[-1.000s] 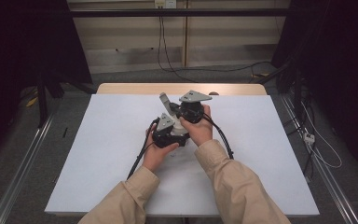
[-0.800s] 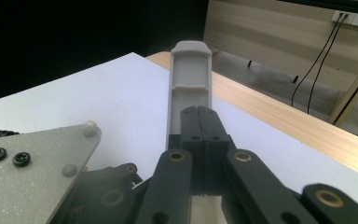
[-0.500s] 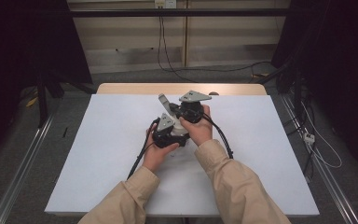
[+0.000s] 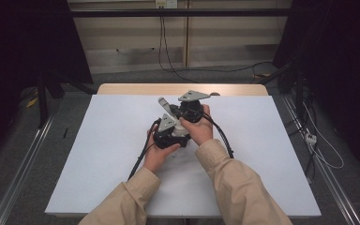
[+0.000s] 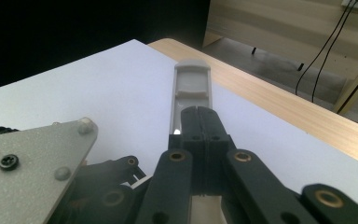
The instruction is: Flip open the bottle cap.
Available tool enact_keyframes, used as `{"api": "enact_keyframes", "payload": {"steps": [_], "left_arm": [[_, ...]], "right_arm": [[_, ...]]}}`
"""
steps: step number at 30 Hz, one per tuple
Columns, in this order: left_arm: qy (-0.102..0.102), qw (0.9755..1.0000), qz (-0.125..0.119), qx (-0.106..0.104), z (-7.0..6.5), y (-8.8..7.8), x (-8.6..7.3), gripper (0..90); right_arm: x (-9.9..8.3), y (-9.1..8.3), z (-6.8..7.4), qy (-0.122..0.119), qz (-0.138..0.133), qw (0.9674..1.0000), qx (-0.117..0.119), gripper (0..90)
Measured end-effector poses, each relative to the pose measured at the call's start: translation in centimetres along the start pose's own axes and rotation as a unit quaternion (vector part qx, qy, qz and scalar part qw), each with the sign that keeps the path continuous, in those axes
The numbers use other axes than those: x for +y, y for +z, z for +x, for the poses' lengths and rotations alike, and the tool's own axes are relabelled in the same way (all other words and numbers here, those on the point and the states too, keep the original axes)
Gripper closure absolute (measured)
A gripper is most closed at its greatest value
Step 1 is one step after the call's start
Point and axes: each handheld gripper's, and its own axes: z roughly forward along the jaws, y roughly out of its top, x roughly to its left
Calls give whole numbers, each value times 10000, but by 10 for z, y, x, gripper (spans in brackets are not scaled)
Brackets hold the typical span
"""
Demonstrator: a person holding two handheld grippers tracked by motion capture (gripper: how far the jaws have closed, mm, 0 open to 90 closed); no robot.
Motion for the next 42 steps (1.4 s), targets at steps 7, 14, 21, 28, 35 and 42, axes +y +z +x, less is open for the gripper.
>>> {"api": "enact_keyframes", "payload": {"steps": [7, 14, 21, 28, 35, 42], "left_arm": [[13, 10000, 15, 4, 0, 0, 0, 188], [-18, 10000, 16, -19, 1, -1, 0, 188], [-31, 10000, 15, -15, 1, 0, 0, 188], [8, 10000, 1, -23, 0, -1, 0, 182], [-176, 9993, 220, -254, 4, -9, 2, 135], [48, 9981, 564, -253, 0, -20, 7, 90]], "right_arm": [[1, 1, 1, -21, 37, 10000, -12, 900], [2, 2, -1, -14, 111, 9999, 35, 900], [2, 0, 0, -73, 150, 9998, 68, 900], [0, -2, -1, 70, 32, 9999, 89, 900], [-6, -13, -1, 236, -115, 9996, 129, 685], [-12, -31, -3, 388, -146, 9991, 114, 462]]}}
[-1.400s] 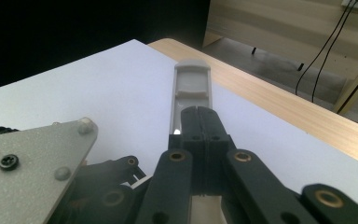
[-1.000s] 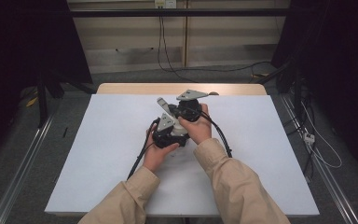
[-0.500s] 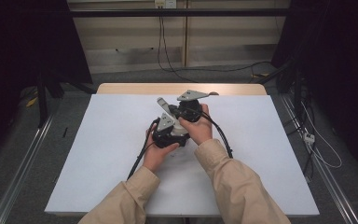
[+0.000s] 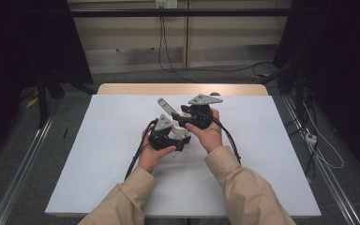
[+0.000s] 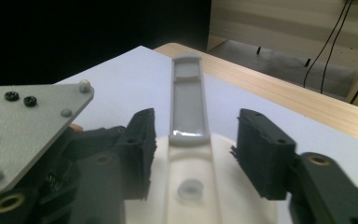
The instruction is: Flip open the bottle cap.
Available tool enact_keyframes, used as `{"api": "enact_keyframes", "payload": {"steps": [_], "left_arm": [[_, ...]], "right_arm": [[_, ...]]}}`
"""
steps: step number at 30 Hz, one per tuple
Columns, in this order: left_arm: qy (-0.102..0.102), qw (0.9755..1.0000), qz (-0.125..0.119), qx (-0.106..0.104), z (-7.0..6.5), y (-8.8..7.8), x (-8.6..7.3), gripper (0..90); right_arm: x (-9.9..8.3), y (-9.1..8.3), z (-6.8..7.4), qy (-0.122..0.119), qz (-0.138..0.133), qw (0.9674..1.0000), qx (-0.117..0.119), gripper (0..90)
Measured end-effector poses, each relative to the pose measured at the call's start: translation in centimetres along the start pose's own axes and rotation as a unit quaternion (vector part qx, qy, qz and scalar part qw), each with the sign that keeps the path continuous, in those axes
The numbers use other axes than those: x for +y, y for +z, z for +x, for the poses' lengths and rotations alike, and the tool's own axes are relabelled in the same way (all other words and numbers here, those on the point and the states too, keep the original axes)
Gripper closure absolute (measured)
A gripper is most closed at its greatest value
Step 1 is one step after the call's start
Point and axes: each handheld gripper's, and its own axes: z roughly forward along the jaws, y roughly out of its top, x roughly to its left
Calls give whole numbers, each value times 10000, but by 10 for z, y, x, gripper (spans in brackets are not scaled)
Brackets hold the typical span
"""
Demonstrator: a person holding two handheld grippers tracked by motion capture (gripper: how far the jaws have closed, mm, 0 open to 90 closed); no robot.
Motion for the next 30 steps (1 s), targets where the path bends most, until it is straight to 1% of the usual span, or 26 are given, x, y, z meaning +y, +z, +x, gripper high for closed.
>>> {"api": "enact_keyframes", "payload": {"steps": [1, 2, 4, 5, 6, 7, 8, 9, 11, 12, 13, 14, 15, 16, 17, 18, 19, 20, 24, 26, 28, 30], "left_arm": [[-19, 10000, 36, 3, 0, 0, 0, 85], [-2, 9999, 126, 5, 0, 0, -1, 84], [2, 9997, 228, 9, -1, -1, -2, 82], [91, 9994, 318, 32, 0, -2, -2, 79], [57, 9994, 345, 46, -1, -3, -2, 73], [83, 9992, 388, 26, -1, -5, -2, 70], [36, 9992, 408, -10, -1, -7, -2, 68], [90, 9989, 459, -18, -1, -9, -1, 67], [52, 9988, 472, -72, -3, -13, 0, 67], [101, 9987, 496, -71, -4, -15, 0, 67], [72, 9987, 482, -114, -4, -17, 1, 67], [99, 9988, 470, -109, -4, -19, 1, 67], [55, 9988, 481, -124, -4, -21, 2, 67], [52, 9987, 495, -136, -4, -23, 2, 68], [18, 9989, 450, -140, -4, -26, 2, 68], [61, 9994, 331, -62, -4, -29, 0, 72], [17, 9997, 235, -34, -4, -32, -1, 95], [-16, 9998, 188, -36, -3, -35, -2, 111], [-32, 9999, 149, 9, 1, -48, -5, 98], [-106, 9999, 91, -19, 2, -56, -6, 96], [-98, 9999, 68, -2, 4, -63, -8, 93], [-200, 9998, 48, -38, 6, -70, -12, 88]], "right_arm": [[-2, -2, -1, -8, -18, 10000, -16, 432], [-3, -5, -2, -1, 1, 10000, -52, 402], [-6, -11, -4, 7, -63, 9999, -98, 359], [-7, -14, -4, 23, -80, 9999, -133, 333], [-9, -18, -5, 24, -114, 9998, -172, 308], [-10, -22, -6, 20, -136, 9997, -193, 299], [-11, -25, -7, 28, -126, 9997, -199, 293], [-13, -28, -8, 21, -111, 9997, -216, 277], [-17, -34, -9, 25, -112, 9996, -241, 253], [-19, -37, -10, 26, -125, 9996, -236, 245], [-21, -40, -11, 41, -139, 9996, -229, 237], [-23, -43, -11, 58, -133, 9997, -212, 224], [-26, -46, -11, 74, -139, 9997, -189, 212], [-28, -49, -11, 70, -128, 9997, -184, 207], [-31, -52, -11, 46, -110, 9998, -189, 202], [-34, -55, -12, 14, -112, 9997, -210, 198], [-37, -57, -12, 15, -116, 9997, -209, 194], [-40, -60, -12, 23, -85, 9998, -199, 181], [-50, -71, -14, 25, -61, 9998, -188, 160], [-54, -77, -14, 29, -57, 9998, -204, 149], [-59, -82, -15, 5, -49, 9998, -195, 140], [-65, -87, -15, -23, -17, 9998, -189, 128]]}}
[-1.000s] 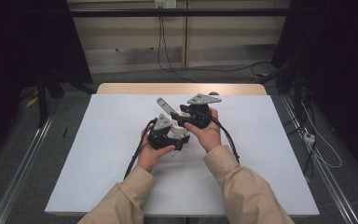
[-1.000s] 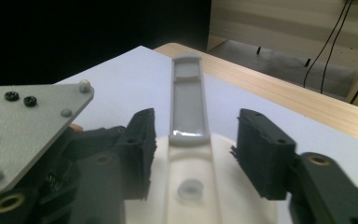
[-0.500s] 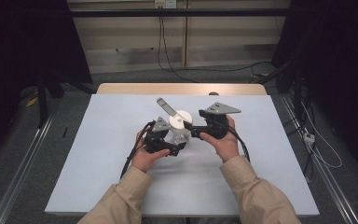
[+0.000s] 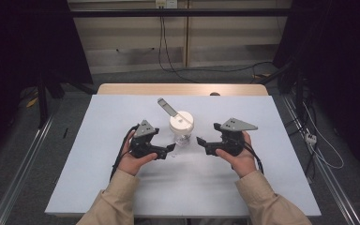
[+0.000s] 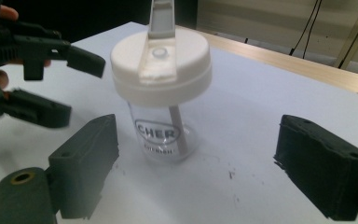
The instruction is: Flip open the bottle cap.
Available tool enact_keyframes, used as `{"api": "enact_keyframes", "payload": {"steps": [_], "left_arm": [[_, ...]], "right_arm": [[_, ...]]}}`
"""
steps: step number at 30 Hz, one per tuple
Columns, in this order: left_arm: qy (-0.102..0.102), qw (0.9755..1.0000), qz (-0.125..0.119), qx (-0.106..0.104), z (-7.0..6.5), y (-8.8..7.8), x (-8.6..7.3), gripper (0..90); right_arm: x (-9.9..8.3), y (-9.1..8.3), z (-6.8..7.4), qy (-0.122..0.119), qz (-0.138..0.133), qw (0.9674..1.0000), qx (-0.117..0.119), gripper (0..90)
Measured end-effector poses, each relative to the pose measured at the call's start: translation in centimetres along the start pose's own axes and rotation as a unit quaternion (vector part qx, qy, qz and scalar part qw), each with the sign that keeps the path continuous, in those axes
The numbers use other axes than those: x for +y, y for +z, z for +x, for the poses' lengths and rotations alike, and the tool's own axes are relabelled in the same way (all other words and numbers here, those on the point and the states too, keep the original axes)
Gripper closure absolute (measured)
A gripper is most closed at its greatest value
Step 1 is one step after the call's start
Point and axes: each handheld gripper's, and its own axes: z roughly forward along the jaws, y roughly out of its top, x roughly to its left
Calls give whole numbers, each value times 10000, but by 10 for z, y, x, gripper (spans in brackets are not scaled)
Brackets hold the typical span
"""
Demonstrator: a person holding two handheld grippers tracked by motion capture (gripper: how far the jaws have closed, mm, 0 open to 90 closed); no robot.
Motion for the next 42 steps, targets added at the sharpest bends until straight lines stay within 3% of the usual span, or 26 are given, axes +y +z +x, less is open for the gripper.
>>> {"api": "enact_keyframes", "payload": {"steps": [5, 15, 42], "left_arm": [[-58, 10000, -55, -3, 4, -17, -9, 68], [-76, 9999, -115, 9, 8, -45, -23, 63], [-117, 9997, -63, 185, 20, -80, -50, 66]], "right_arm": [[-17, -13, -2, -53, 24, 10000, -49, 114], [-42, -33, -12, 140, 21, 9997, -196, 104], [-71, -63, -21, 188, 141, 9990, -368, 104]]}}
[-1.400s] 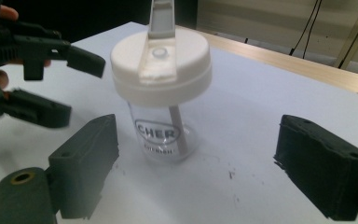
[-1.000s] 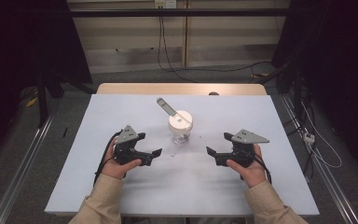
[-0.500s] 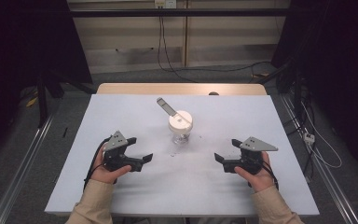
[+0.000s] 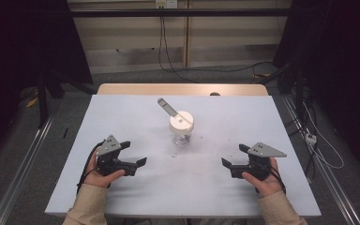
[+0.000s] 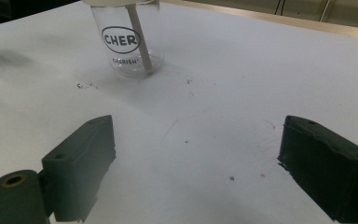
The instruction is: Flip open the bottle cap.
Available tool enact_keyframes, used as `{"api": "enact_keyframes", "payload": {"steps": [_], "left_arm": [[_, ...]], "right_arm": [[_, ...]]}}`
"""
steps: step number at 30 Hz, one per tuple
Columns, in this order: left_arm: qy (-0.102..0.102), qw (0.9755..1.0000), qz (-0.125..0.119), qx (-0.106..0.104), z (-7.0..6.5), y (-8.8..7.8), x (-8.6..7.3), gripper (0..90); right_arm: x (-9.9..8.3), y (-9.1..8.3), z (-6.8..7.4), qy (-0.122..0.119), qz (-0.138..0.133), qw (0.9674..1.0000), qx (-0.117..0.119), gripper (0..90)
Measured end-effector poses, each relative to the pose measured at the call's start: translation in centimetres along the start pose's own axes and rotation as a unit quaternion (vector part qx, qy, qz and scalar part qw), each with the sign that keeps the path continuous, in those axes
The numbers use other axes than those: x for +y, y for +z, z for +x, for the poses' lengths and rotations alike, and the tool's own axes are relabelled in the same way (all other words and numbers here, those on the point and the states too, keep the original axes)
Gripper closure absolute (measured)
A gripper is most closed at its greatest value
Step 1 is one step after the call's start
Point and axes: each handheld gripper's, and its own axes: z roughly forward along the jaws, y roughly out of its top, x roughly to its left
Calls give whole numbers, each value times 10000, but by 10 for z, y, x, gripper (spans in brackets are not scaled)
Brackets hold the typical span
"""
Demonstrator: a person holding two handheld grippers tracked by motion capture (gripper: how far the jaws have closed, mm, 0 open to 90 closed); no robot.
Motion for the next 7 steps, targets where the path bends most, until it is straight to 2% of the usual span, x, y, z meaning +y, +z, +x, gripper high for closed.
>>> {"api": "enact_keyframes", "payload": {"steps": [7], "left_arm": [[-126, 9999, -32, 64, 5, -5, -5, 66]], "right_arm": [[-4, -1, -2, 31, 50, 10000, -51, 104]]}}
